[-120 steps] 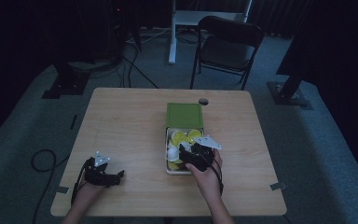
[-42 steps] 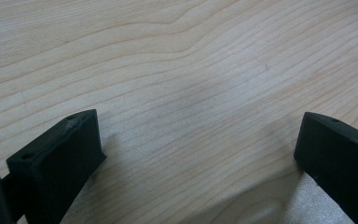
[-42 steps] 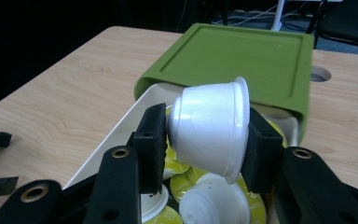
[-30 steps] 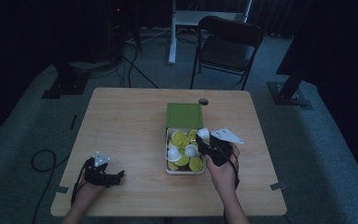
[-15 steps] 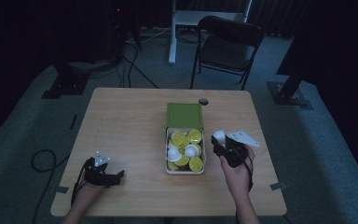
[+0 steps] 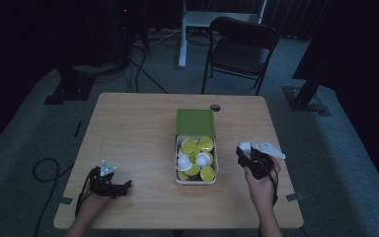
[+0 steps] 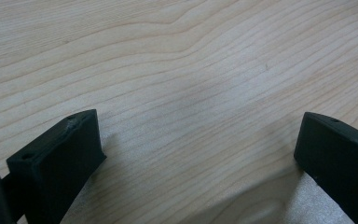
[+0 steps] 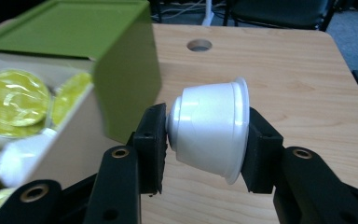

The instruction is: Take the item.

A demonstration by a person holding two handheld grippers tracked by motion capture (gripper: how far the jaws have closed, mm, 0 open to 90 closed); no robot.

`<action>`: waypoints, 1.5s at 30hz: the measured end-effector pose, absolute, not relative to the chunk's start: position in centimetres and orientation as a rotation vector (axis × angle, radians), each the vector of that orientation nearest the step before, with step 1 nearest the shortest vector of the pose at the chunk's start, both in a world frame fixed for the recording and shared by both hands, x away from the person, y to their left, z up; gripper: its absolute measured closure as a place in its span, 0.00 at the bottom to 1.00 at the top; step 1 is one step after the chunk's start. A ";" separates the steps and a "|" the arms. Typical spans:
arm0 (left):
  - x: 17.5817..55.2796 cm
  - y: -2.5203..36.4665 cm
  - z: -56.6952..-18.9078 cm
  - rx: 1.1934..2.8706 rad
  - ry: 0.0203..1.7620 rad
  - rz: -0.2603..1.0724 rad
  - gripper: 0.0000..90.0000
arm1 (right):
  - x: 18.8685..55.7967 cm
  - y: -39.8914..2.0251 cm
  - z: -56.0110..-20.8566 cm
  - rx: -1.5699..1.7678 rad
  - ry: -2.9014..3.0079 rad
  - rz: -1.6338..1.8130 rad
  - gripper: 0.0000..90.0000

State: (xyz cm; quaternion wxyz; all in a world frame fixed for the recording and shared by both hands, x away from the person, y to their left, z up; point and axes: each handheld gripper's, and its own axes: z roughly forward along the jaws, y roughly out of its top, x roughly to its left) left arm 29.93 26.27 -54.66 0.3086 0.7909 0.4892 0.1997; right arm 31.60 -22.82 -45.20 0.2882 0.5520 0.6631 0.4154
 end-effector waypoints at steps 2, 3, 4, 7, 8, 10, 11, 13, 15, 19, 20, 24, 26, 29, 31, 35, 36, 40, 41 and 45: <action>29.9 26.3 -54.7 2.090 1.293 0.528 0.01 | 31.7 -23.2 -45.6 1.484 1.767 1.099 0.63; 29.9 26.3 -54.7 2.090 1.293 0.528 0.01 | 31.8 -23.4 -45.8 1.486 1.768 1.094 0.63; 29.9 26.3 -54.7 2.087 1.293 0.528 0.01 | 31.8 -23.6 -46.0 1.487 1.767 1.090 0.63; 29.9 26.3 -54.7 2.088 1.294 0.528 0.01 | 32.0 -24.1 -46.7 1.490 1.765 1.066 0.63; 29.9 26.3 -54.7 2.089 1.293 0.528 0.01 | 32.1 -24.2 -46.9 1.491 1.765 1.068 0.63; 29.9 26.3 -54.7 2.090 1.293 0.528 0.01 | 32.2 -24.4 -47.4 1.490 1.769 1.051 0.63; 29.9 26.3 -54.7 2.090 1.293 0.528 0.01 | 32.3 -24.5 -47.6 1.494 1.770 1.051 0.63; 29.9 26.3 -54.7 2.090 1.293 0.528 0.01 | 32.5 -24.6 -48.2 1.494 1.780 1.031 0.63; 29.9 26.3 -54.7 2.090 1.294 0.528 0.01 | 32.6 -24.8 -48.7 1.499 1.778 1.030 0.63; 29.9 26.3 -54.7 2.089 1.294 0.528 0.01 | 32.9 -25.1 -49.7 1.517 1.775 0.994 0.63; 29.9 26.3 -54.7 2.089 1.294 0.528 0.01 | 33.0 -25.2 -49.9 1.519 1.774 0.983 0.63; 29.9 26.3 -54.7 2.089 1.294 0.528 0.01 | 33.0 -25.7 -50.5 1.531 1.775 0.950 0.63; 29.9 26.3 -54.7 2.089 1.294 0.528 0.01 | 33.1 -26.1 -51.1 1.545 1.772 0.940 0.63; 29.9 26.3 -54.7 2.089 1.294 0.528 0.01 | 33.0 -26.6 -51.6 1.552 1.777 0.931 0.63; 29.9 26.3 -54.7 2.089 1.293 0.528 0.01 | 33.0 -26.8 -51.8 1.559 1.777 0.924 0.63; 29.9 26.3 -54.7 2.089 1.294 0.528 0.01 | 32.8 -27.2 -51.9 1.576 1.756 0.922 0.63; 29.9 26.3 -54.7 2.089 1.293 0.528 0.01 | 32.8 -27.2 -52.0 1.569 1.762 0.923 0.63; 29.9 26.3 -54.7 2.090 1.293 0.528 0.01 | 32.7 -27.0 -52.4 1.549 1.807 0.908 0.63; 29.9 26.3 -54.7 2.090 1.293 0.528 0.01 | 32.7 -27.0 -52.5 1.550 1.808 0.906 0.63; 29.9 26.3 -54.7 2.090 1.293 0.528 0.01 | 32.7 -27.0 -52.9 1.545 1.811 0.875 0.63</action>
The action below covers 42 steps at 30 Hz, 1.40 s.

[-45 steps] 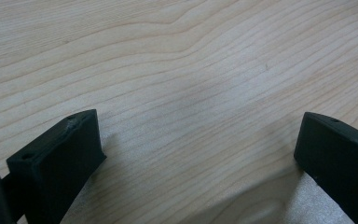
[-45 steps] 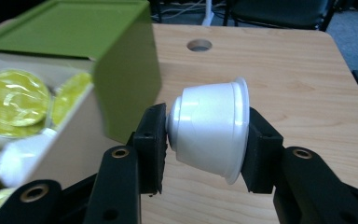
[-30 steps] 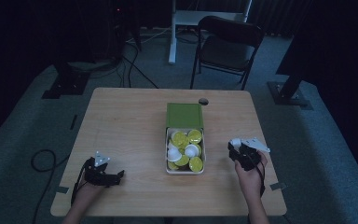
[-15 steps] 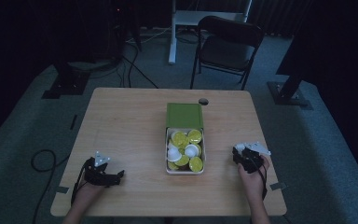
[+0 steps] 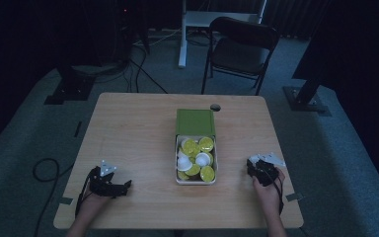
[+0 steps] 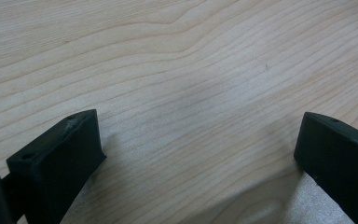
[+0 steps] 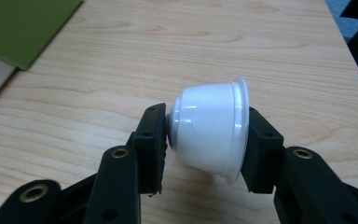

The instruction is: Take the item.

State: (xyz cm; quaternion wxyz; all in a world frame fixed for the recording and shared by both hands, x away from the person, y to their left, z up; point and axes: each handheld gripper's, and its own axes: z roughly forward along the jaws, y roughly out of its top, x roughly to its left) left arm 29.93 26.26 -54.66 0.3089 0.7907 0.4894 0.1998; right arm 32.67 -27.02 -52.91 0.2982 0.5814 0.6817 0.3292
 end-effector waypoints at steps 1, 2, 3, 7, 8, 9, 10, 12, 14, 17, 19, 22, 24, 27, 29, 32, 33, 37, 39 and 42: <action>29.9 26.3 -54.7 2.090 1.294 0.528 0.01 | 32.7 -27.1 -53.0 1.553 1.811 0.881 0.63; 29.9 26.3 -54.7 2.090 1.294 0.528 0.01 | 32.7 -27.1 -53.1 1.562 1.810 0.891 0.63; 29.9 26.3 -54.7 2.090 1.293 0.528 0.01 | 32.7 -27.2 -53.1 1.565 1.809 0.891 0.63; 29.9 26.3 -54.7 2.090 1.293 0.528 0.01 | 32.7 -27.2 -53.6 1.592 1.814 0.904 0.62; 29.9 26.3 -54.7 2.090 1.294 0.528 0.01 | 32.7 -27.1 -53.6 1.595 1.819 0.901 0.62; 29.9 26.3 -54.7 2.090 1.294 0.528 0.01 | 32.8 -27.1 -53.6 1.595 1.826 0.901 0.61; 29.9 26.3 -54.7 2.090 1.293 0.528 0.01 | 32.8 -27.1 -53.6 1.595 1.834 0.895 0.60; 29.9 26.3 -54.7 2.090 1.293 0.528 0.01 | 32.9 -27.0 -53.7 1.598 1.845 0.887 0.53; 29.9 26.3 -54.7 2.090 1.294 0.528 0.01 | 32.9 -26.9 -53.7 1.584 1.856 0.872 0.49; 29.9 26.3 -54.7 2.090 1.294 0.528 0.01 | 33.0 -26.8 -53.6 1.583 1.879 0.900 0.46; 29.9 26.3 -54.7 2.090 1.293 0.528 0.01 | 33.0 -26.7 -53.4 1.579 1.887 0.911 0.42; 29.9 26.3 -54.7 2.090 1.294 0.528 0.01 | 33.0 -26.6 -53.0 1.584 1.881 0.930 0.37; 29.9 26.3 -54.7 2.089 1.294 0.528 0.01 | 33.1 -26.5 -52.8 1.573 1.876 0.927 0.32; 29.9 26.3 -54.7 2.089 1.293 0.528 0.01 | 33.1 -26.4 -52.6 1.561 1.873 0.938 0.29; 29.9 26.3 -54.7 2.090 1.293 0.528 0.01 | 33.1 -26.3 -52.4 1.557 1.874 0.944 0.27; 29.9 26.3 -54.7 2.089 1.294 0.528 0.01 | 33.2 -26.2 -51.9 1.544 1.880 0.951 0.25; 29.9 26.3 -54.7 2.089 1.293 0.528 0.01 | 33.2 -26.2 -51.7 1.538 1.879 0.962 0.25; 29.9 26.3 -54.7 2.089 1.294 0.528 0.01 | 33.1 -26.0 -50.9 1.510 1.882 0.990 0.25; 29.9 26.3 -54.7 2.089 1.293 0.528 0.01 | 33.0 -25.8 -50.5 1.493 1.890 1.003 0.26; 29.9 26.3 -54.7 2.089 1.293 0.528 0.01 | 32.9 -25.4 -50.0 1.469 1.895 1.028 0.24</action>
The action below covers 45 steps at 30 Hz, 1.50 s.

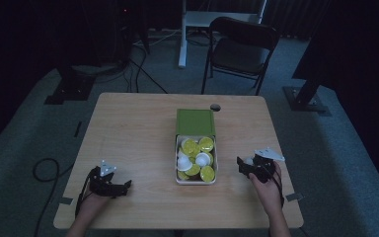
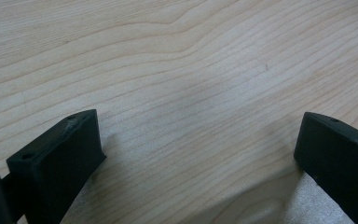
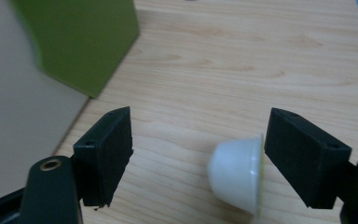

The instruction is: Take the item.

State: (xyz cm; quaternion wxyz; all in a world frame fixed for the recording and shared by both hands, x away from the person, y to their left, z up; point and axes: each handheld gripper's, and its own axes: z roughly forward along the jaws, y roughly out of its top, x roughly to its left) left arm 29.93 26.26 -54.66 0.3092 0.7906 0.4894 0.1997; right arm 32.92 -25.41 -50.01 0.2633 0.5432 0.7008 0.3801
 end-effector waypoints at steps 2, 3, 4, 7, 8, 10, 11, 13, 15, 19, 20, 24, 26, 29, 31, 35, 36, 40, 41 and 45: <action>29.9 26.3 -54.7 2.089 1.294 0.528 0.01 | 32.8 -25.2 -49.8 1.450 1.900 1.038 0.24; 29.9 26.3 -54.7 2.089 1.294 0.528 0.01 | 32.8 -25.1 -49.7 1.439 1.906 1.045 0.24; 29.9 26.3 -54.7 2.089 1.294 0.528 0.01 | 32.8 -24.9 -49.6 1.433 1.909 1.046 0.24; 29.9 26.3 -54.7 2.090 1.294 0.528 0.01 | 32.7 -24.6 -49.4 1.428 1.916 1.080 0.25; 29.9 26.3 -54.7 2.089 1.294 0.528 0.01 | 32.6 -24.5 -49.3 1.429 1.916 1.089 0.25; 29.9 26.3 -54.7 2.089 1.294 0.528 0.01 | 32.6 -24.3 -49.3 1.425 1.917 1.105 0.25; 29.9 26.3 -54.7 2.089 1.294 0.528 0.01 | 32.5 -24.2 -49.3 1.418 1.923 1.113 0.24; 29.9 26.3 -54.7 2.089 1.294 0.528 0.01 | 32.5 -23.9 -49.3 1.400 1.942 1.114 0.23; 29.9 26.3 -54.7 2.089 1.294 0.528 0.01 | 32.4 -23.5 -49.4 1.392 1.965 1.129 0.21; 29.9 26.3 -54.7 2.090 1.293 0.528 0.01 | 32.3 -23.1 -49.8 1.375 1.992 1.137 0.20; 29.9 26.3 -54.7 2.090 1.293 0.528 0.01 | 32.3 -22.9 -49.9 1.372 1.998 1.141 0.20; 29.9 26.3 -54.7 2.090 1.294 0.528 0.01 | 32.2 -22.6 -50.3 1.365 2.015 1.149 0.19; 29.9 26.3 -54.7 2.090 1.294 0.528 0.01 | 32.2 -22.4 -50.5 1.373 2.018 1.155 0.19; 29.9 26.3 -54.7 2.090 1.294 0.528 0.01 | 32.2 -22.2 -50.9 1.367 2.034 1.152 0.19; 29.9 26.3 -54.7 2.090 1.294 0.528 0.01 | 32.2 -22.0 -51.3 1.362 2.047 1.150 0.19; 29.9 26.3 -54.7 2.089 1.293 0.528 0.01 | 32.2 -21.7 -51.8 1.357 2.063 1.141 0.19; 29.9 26.3 -54.7 2.090 1.293 0.528 0.01 | 32.2 -21.7 -51.9 1.358 2.068 1.139 0.19; 29.9 26.3 -54.7 2.090 1.293 0.528 0.01 | 32.1 -21.5 -52.3 1.349 2.085 1.129 0.19; 29.9 26.3 -54.7 2.090 1.293 0.528 0.01 | 32.0 -21.4 -52.4 1.347 2.090 1.125 0.19; 29.9 26.3 -54.7 2.090 1.293 0.528 0.01 | 31.9 -21.2 -52.7 1.331 2.108 1.118 0.19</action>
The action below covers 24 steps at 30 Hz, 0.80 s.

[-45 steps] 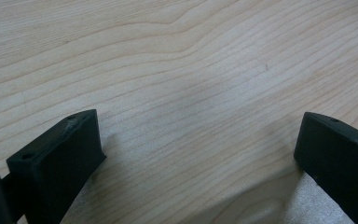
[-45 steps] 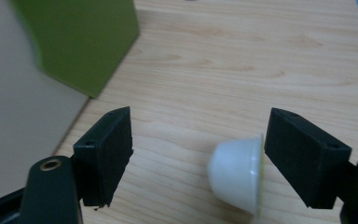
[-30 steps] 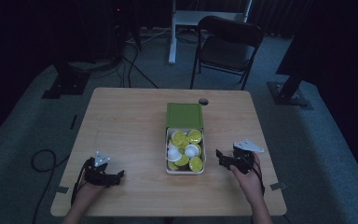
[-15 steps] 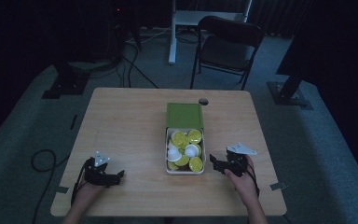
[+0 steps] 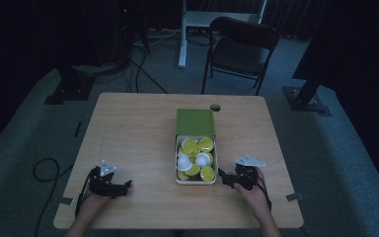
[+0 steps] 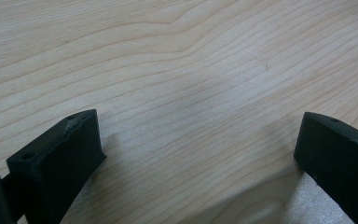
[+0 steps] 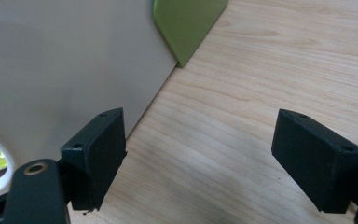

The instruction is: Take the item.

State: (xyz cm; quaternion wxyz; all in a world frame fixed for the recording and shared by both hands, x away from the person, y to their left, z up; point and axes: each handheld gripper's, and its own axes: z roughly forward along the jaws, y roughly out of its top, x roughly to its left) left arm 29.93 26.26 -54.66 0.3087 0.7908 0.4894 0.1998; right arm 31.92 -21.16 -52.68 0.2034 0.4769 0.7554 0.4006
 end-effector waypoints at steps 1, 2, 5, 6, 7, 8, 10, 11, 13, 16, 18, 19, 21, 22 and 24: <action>29.9 26.3 -54.7 2.090 1.293 0.528 0.01 | 31.9 -21.1 -52.8 1.334 2.113 1.121 0.19; 29.9 26.3 -54.7 2.090 1.293 0.528 0.01 | 31.9 -21.0 -52.9 1.333 2.120 1.118 0.19; 29.9 26.3 -54.7 2.090 1.294 0.528 0.01 | 31.9 -20.8 -53.1 1.332 2.140 1.109 0.19; 29.9 26.3 -54.7 2.090 1.293 0.528 0.01 | 31.9 -20.8 -53.2 1.329 2.143 1.109 0.19; 29.9 26.3 -54.7 2.090 1.293 0.528 0.01 | 31.9 -20.8 -53.3 1.328 2.153 1.107 0.19; 29.9 26.3 -54.7 2.090 1.293 0.528 0.01 | 31.9 -20.7 -53.4 1.326 2.157 1.100 0.19; 29.9 26.3 -54.7 2.090 1.294 0.528 0.01 | 31.9 -20.7 -53.6 1.329 2.163 1.081 0.20; 29.9 26.3 -54.7 2.090 1.294 0.528 0.01 | 32.0 -20.7 -53.6 1.331 2.165 1.080 0.20; 29.9 26.3 -54.7 2.090 1.294 0.528 0.01 | 32.0 -20.8 -53.8 1.340 2.174 1.073 0.24; 29.9 26.3 -54.7 2.090 1.293 0.528 0.01 | 32.1 -20.8 -54.1 1.329 2.187 1.043 0.17; 29.9 26.3 -54.7 2.090 1.293 0.528 0.01 | 32.1 -20.9 -54.3 1.338 2.202 1.049 0.17; 29.9 26.3 -54.7 2.090 1.293 0.528 0.01 | 32.1 -20.8 -54.4 1.335 2.218 1.052 0.17; 29.9 26.3 -54.7 2.090 1.293 0.528 0.01 | 32.1 -20.7 -54.7 1.316 2.240 1.028 0.17; 29.9 26.3 -54.7 2.090 1.294 0.528 0.01 | 32.1 -20.6 -54.8 1.316 2.246 1.028 0.16; 29.9 26.3 -54.7 2.090 1.293 0.528 0.01 | 32.1 -20.6 -54.9 1.309 2.235 1.020 0.15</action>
